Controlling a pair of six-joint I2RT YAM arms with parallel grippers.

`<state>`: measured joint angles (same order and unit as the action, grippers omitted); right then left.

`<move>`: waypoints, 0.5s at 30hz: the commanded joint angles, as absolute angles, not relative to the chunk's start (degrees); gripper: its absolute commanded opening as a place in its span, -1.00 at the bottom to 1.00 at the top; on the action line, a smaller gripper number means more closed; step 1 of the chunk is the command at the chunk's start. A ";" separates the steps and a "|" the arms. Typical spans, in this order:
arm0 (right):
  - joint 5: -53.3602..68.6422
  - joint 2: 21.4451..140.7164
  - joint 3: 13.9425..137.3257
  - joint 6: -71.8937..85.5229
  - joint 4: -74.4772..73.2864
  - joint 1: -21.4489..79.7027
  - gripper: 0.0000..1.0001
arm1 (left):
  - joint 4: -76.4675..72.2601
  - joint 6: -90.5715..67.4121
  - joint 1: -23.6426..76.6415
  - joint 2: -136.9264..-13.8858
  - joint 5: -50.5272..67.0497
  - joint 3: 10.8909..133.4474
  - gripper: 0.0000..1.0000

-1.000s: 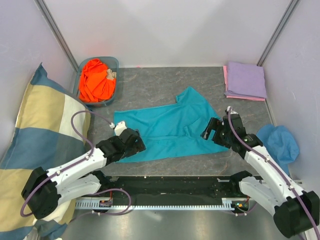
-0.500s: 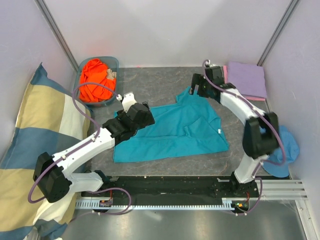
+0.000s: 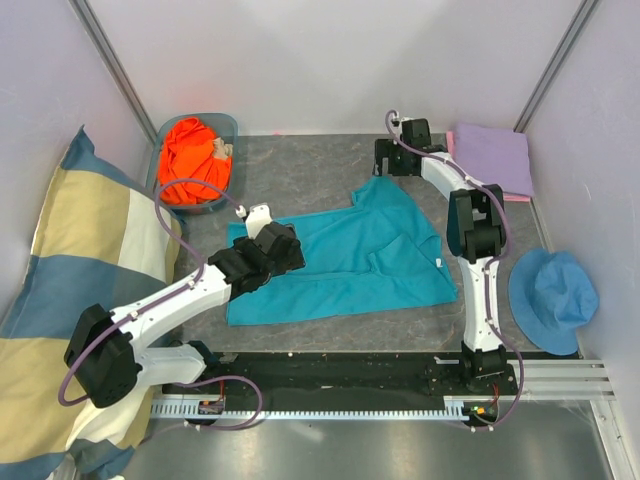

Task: Fold and stack the t-shirts
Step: Grap the side of the flattened tshirt furthest away from the robot with both arms

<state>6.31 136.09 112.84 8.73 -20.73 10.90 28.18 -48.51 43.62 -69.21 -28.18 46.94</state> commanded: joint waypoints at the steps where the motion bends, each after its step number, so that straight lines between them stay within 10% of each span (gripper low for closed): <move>1: 10.72 139.39 117.24 5.19 -21.88 11.16 0.96 | 27.07 -48.07 43.42 -68.03 -27.77 45.71 1.00; 15: 15.38 138.52 112.33 4.40 -22.32 11.16 0.61 | 26.63 -48.60 43.42 -68.73 -27.16 44.83 1.00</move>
<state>12.80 139.39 114.69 5.13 -20.62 10.83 28.14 -48.53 43.57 -69.23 -26.59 44.66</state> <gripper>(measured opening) 0.845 0.996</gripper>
